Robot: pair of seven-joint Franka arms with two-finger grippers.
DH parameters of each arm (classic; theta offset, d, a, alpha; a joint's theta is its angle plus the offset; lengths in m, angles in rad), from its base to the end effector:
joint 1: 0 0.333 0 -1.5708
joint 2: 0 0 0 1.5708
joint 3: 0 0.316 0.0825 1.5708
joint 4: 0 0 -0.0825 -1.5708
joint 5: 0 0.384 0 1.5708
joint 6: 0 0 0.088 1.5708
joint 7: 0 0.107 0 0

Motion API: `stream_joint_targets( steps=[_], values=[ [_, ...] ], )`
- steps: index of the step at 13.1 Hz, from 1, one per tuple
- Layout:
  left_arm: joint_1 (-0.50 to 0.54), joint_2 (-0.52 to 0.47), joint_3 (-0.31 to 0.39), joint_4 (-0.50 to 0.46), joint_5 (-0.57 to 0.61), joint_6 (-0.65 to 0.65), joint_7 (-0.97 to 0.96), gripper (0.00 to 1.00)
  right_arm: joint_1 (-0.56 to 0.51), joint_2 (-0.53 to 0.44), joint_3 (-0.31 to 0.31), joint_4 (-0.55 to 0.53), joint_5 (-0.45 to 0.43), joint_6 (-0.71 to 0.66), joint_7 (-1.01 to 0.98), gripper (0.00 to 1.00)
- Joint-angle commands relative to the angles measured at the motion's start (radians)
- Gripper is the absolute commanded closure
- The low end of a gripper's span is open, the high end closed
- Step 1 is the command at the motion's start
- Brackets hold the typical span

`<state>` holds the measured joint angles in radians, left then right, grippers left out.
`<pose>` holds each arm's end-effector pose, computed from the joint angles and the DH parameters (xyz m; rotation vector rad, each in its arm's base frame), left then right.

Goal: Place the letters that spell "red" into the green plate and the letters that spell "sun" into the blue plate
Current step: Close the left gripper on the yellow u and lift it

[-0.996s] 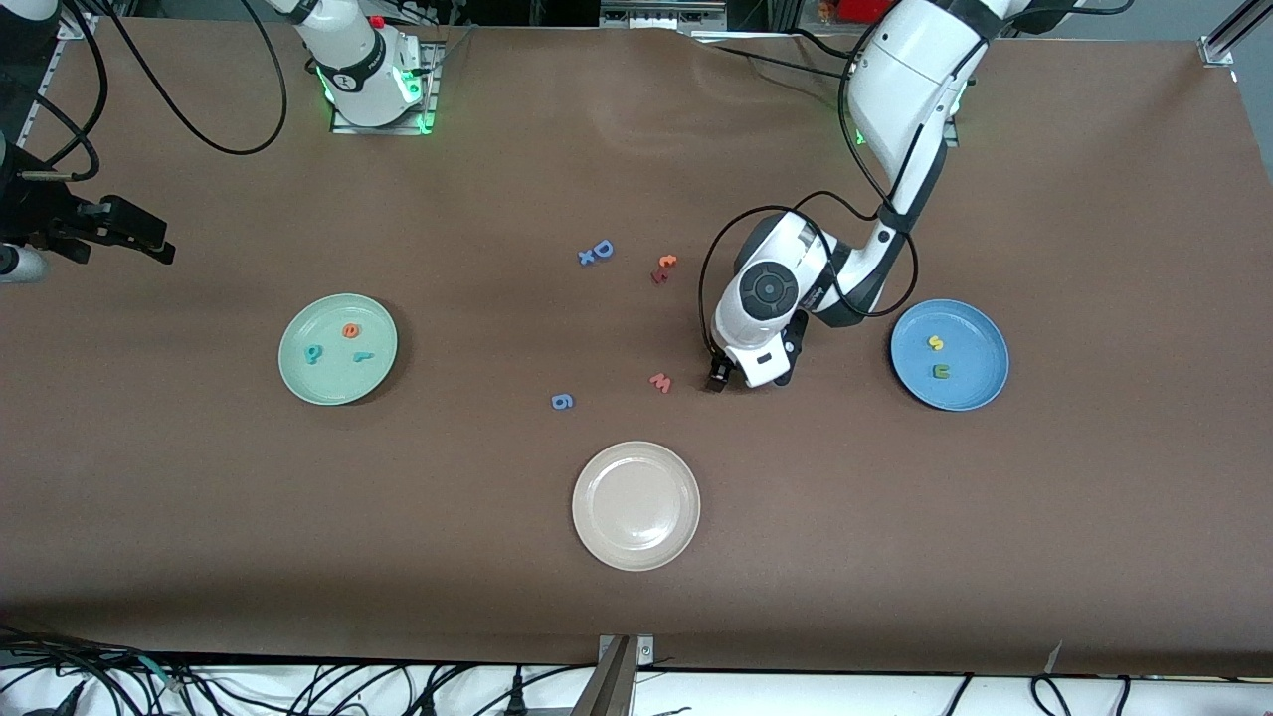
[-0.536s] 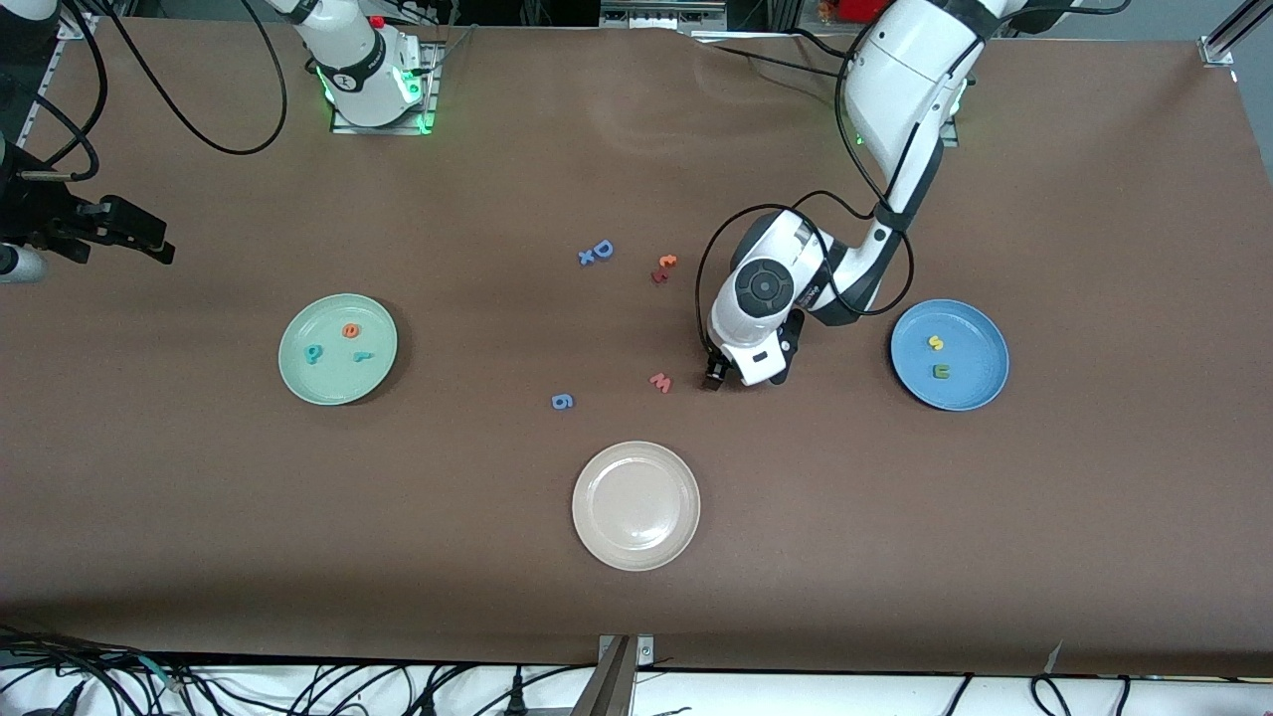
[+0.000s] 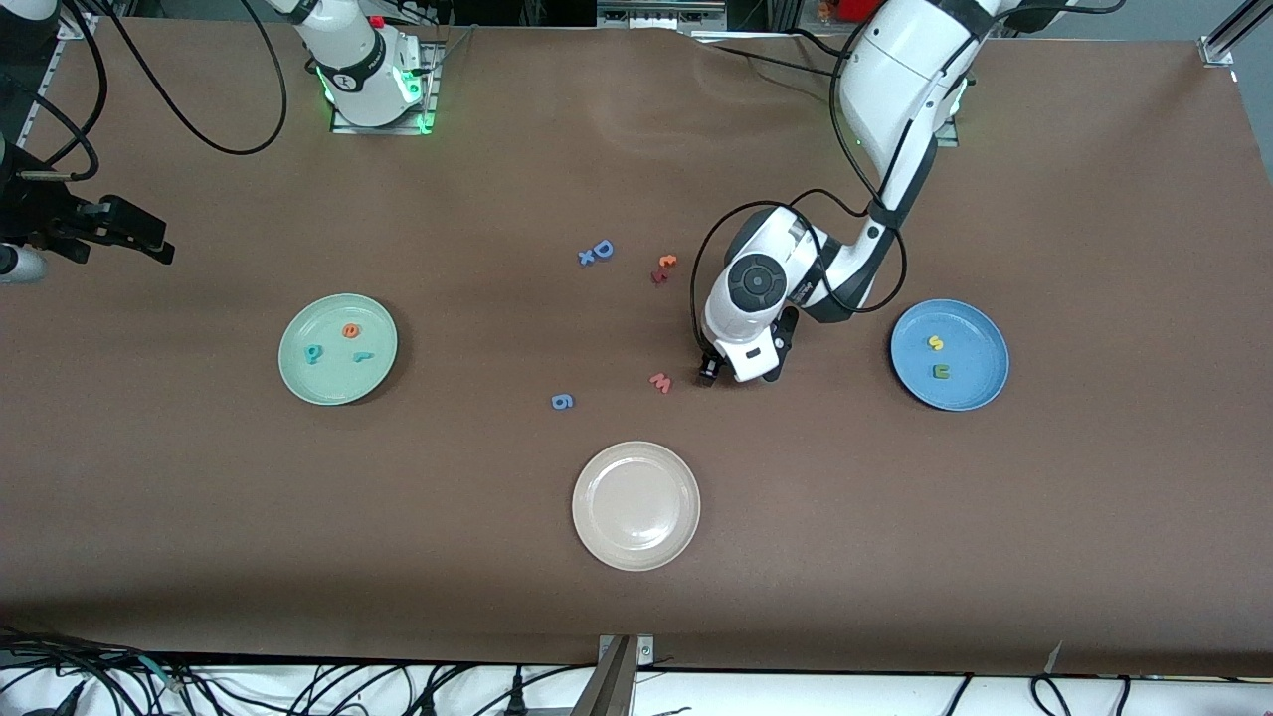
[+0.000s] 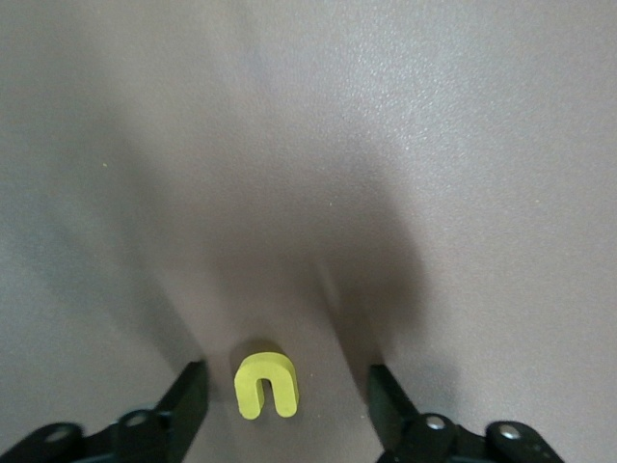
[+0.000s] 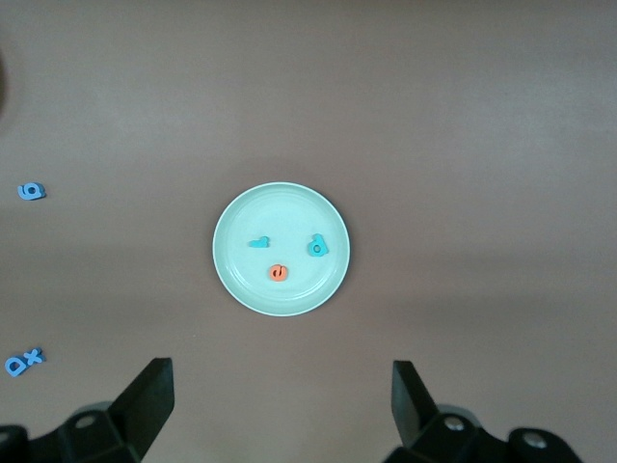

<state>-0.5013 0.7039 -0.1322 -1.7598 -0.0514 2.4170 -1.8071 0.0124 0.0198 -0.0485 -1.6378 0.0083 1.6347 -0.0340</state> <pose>0.5324 -0.3838 0.1656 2.5487 1.8237 -0.1985 0.5636 -0.0193 0.5872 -3.1333 0.0043 0.0354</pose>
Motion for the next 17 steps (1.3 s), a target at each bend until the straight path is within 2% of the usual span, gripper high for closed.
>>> stream_joint_targets(
  steps=[1,4,5,7,9,12,13,17],
  values=[
    [-0.011,0.022,0.006,0.011,0.044,-0.006,-0.020,0.38,-0.011,-0.003,0.009,0.012,-0.014,-0.018,0.008,0.00],
    [-0.009,0.023,0.006,0.009,0.068,-0.006,-0.020,0.48,-0.011,-0.003,0.009,0.013,-0.014,-0.018,0.008,0.00],
    [-0.009,0.023,0.006,0.009,0.068,-0.006,-0.020,0.54,-0.011,-0.003,0.009,0.012,-0.014,-0.018,0.006,0.00],
    [-0.011,0.023,0.006,0.009,0.068,-0.006,-0.020,0.72,-0.011,-0.003,0.003,0.012,-0.014,-0.018,0.006,0.00],
    [-0.011,0.023,0.006,0.009,0.070,-0.006,-0.020,0.78,-0.011,-0.003,0.003,0.013,-0.014,-0.018,0.006,0.00],
    [-0.011,0.023,0.006,0.009,0.070,-0.007,-0.020,0.96,-0.011,-0.003,0.003,0.012,-0.014,-0.018,0.006,0.00],
    [-0.009,0.022,0.008,0.009,0.071,-0.009,-0.015,0.99,-0.011,-0.003,0.001,0.012,-0.014,-0.018,0.006,0.00],
    [0.024,-0.033,0.011,-0.017,0.068,-0.050,0.216,1.00,-0.014,-0.003,0.001,0.012,-0.014,-0.018,0.006,0.00]
  ],
)
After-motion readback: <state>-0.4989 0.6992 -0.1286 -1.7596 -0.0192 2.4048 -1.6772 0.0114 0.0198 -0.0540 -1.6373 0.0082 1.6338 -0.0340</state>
